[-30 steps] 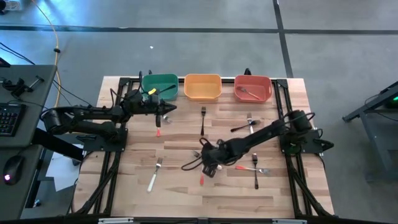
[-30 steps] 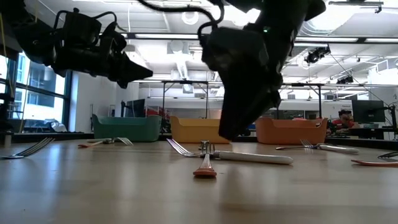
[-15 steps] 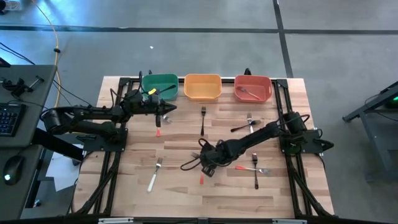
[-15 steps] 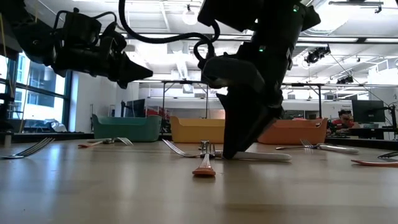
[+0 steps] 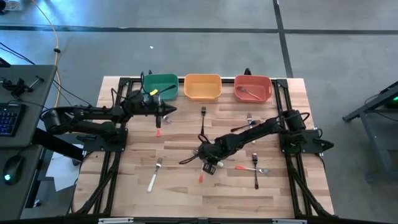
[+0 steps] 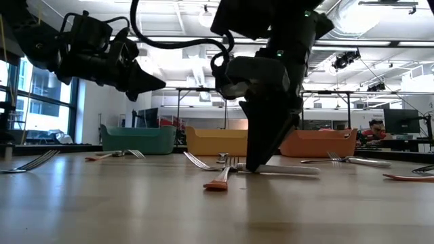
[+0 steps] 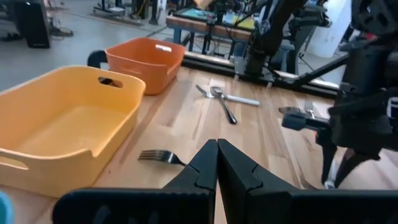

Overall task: Sort silverware by color (type)
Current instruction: Put the white fork into the yellow bin

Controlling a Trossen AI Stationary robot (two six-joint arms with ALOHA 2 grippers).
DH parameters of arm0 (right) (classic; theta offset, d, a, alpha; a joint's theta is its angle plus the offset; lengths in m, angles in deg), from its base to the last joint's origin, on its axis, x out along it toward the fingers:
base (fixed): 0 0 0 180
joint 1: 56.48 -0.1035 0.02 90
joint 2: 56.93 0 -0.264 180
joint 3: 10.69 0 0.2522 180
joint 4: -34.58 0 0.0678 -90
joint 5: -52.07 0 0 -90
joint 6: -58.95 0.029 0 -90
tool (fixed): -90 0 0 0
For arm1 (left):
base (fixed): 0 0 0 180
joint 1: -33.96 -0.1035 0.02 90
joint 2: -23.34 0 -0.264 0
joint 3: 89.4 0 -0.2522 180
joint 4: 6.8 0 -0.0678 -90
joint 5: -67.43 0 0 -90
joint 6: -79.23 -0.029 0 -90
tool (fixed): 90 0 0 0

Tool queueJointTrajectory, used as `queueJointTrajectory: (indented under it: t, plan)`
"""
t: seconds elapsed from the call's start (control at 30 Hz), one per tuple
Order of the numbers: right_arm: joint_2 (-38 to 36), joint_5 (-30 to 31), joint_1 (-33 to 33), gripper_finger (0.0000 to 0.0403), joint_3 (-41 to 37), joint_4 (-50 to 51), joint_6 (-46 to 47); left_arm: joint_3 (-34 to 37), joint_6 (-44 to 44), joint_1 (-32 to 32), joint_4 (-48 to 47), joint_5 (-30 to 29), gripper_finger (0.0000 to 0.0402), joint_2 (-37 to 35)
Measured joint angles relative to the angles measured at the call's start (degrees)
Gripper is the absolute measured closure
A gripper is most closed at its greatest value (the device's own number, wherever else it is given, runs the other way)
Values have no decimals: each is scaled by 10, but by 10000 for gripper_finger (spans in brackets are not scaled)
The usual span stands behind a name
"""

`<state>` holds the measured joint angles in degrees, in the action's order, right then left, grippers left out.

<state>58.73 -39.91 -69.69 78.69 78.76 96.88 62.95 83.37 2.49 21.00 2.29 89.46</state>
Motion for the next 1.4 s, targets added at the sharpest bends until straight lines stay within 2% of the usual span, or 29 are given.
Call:
queueJointTrajectory:
  t: [0.27, 0.47, 0.6, 0.77, 1.03, 1.23, 1.4]
  plan:
    - [-33, -19, 9, 393, 63, 36, -47, 0, -2, 21, 3, -36, 401, 0]
    - [-56, 11, 38, 399, 151, 133, -136, 0, -4, 30, 1, -45, 401, 0]
    - [-53, 70, 94, 403, 211, 239, -196, 0, -3, 30, -8, -83, 401, 0]
    - [-54, 87, 202, 403, 236, 233, -260, 0, -2, 30, -28, -111, 401, 0]
    - [-26, 37, 381, 403, 235, 146, -442, 0, -2, 46, -19, -112, 401, 0]
    - [26, -34, 474, 403, 235, 91, -484, 0, -4, 51, -18, -112, 401, 0]
    - [77, -82, 505, 403, 235, 89, -485, 0, -3, 54, -18, -127, 401, 0]
